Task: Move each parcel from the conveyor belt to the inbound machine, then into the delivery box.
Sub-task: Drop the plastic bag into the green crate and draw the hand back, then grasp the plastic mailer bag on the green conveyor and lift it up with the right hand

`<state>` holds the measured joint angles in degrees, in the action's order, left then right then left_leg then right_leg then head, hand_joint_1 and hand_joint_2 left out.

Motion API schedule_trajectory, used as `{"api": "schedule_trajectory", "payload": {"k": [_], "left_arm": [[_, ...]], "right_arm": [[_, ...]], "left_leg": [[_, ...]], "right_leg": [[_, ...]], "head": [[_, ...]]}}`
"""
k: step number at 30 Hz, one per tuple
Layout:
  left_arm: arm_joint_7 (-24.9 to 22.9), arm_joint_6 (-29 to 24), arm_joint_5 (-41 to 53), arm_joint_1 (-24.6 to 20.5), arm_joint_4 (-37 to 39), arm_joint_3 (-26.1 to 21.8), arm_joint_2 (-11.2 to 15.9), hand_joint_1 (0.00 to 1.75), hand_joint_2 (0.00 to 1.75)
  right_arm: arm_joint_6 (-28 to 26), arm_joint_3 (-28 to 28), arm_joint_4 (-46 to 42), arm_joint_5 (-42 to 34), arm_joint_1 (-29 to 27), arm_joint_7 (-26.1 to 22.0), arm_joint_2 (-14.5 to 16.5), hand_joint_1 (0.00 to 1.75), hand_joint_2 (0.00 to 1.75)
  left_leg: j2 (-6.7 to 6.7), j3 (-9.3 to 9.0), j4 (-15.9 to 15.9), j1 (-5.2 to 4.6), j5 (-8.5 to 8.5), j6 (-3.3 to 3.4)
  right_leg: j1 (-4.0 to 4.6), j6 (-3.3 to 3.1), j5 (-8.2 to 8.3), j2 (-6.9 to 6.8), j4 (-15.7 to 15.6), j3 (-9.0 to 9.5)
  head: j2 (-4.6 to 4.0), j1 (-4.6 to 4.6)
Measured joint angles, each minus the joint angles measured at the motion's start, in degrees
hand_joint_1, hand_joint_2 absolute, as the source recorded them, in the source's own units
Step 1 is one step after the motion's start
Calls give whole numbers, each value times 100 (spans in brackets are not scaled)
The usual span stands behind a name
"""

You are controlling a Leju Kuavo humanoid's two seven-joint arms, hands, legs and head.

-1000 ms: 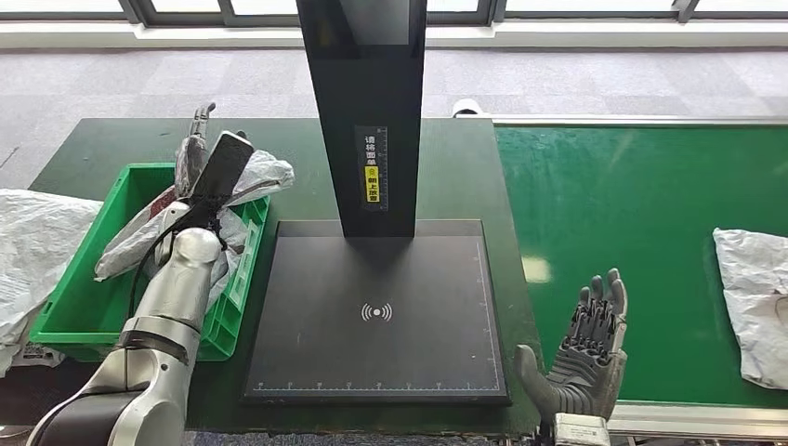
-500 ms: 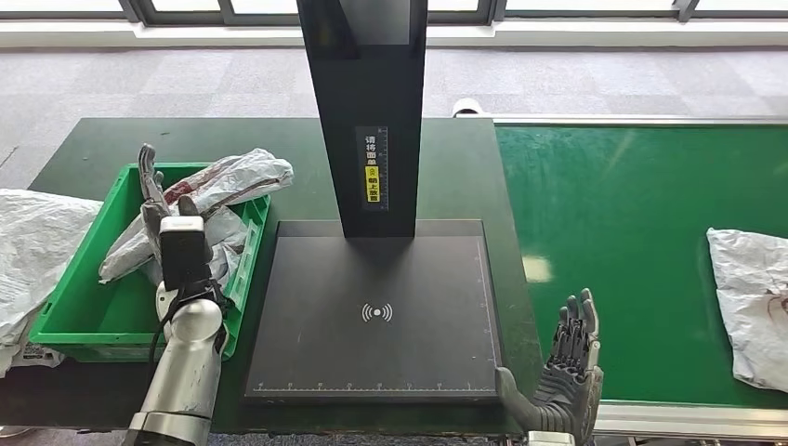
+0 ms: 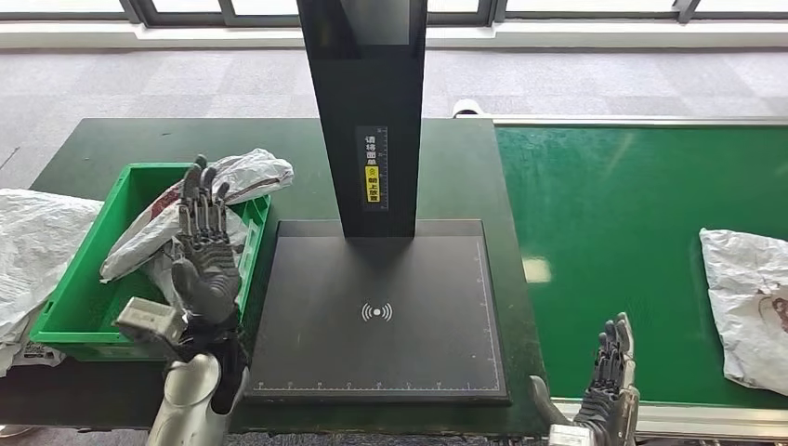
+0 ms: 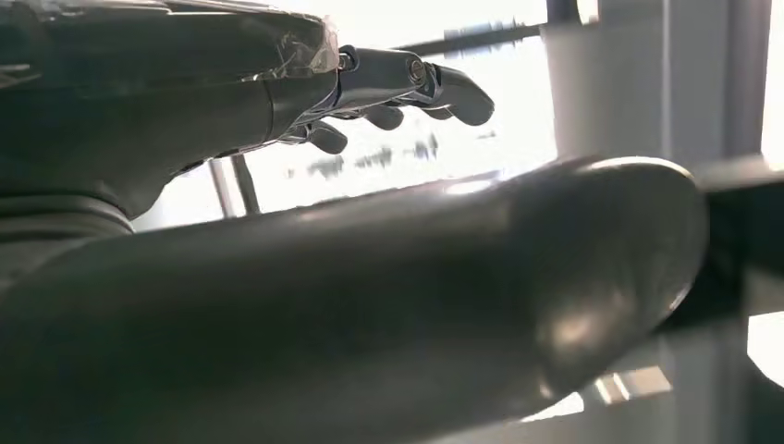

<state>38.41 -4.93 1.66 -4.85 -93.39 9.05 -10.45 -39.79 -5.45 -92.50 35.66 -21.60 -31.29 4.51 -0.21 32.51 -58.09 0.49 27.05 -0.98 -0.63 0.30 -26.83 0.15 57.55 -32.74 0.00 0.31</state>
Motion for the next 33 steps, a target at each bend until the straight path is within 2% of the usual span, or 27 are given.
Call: {"api": "schedule_trajectory", "payload": {"k": [3, 6, 9, 11, 16, 22, 27, 33], "left_arm": [[150, 834, -50, 420, -301, 411, 14, 0, 0], [175, 1124, 285, 783, -615, 762, 61, 0, 0], [183, 854, 915, 1210, -1038, 999, 139, 0, 0], [186, 395, 1285, 1503, -1342, 1137, 203, 0, 0], [186, -849, 1511, 2004, -1845, 1488, 419, 0, 0], [168, -1265, 1409, 2254, -2093, 1578, 610, 0, 0], [145, -1361, 1435, 2394, -2162, 1577, 706, 0, 0], [121, -1362, 1430, 2488, -2216, 1573, 790, 0, 0]], "right_arm": [[315, 650, -131, 596, -19, 300, 84, 0, 175], [862, 1741, -184, 1707, 104, 332, 323, 0, 175], [1206, 2779, 212, 2733, 584, 370, 448, 0, 175], [1141, 3163, 846, 3311, 1044, 744, 356, 0, 175], [893, 3301, 2961, 4041, 2298, 2044, -336, 0, 175], [1027, 3206, 5170, 4936, 3826, 3070, -1249, 0, 175], [1424, 3055, 6219, 5344, 4680, 3582, -1756, 0, 175], [1520, 3000, 6818, 5402, 5107, 3680, -2053, 0, 175]], "left_leg": [[0, 1, -1, 0, 5, 6], [-1, 15, 0, -5, 15, 16], [16, 45, 1, -6, 31, 22], [31, 39, 1, -7, 36, 26], [32, 1, -4, -11, 17, 40], [22, -7, -6, -14, 4, 41], [7, -4, -7, -15, -1, 43], [-2, 1, -6, -14, -1, 43]], "right_leg": [[-7, 2, -1, 2, -1, -2], [-15, 7, -5, 2, -2, 0], [-17, 17, -16, 12, -3, 8], [-18, 21, -19, 22, -4, 12], [-22, 32, -2, 19, -4, 13], [-25, 37, 12, 13, -2, 12], [-25, 39, 13, 4, -2, 13], [-25, 38, 13, -4, -2, 11]], "head": [[0, 2], [-1, 1], [0, 1], [-1, 1], [-1, 1], [-1, -1], [0, -1], [-1, 1]]}}
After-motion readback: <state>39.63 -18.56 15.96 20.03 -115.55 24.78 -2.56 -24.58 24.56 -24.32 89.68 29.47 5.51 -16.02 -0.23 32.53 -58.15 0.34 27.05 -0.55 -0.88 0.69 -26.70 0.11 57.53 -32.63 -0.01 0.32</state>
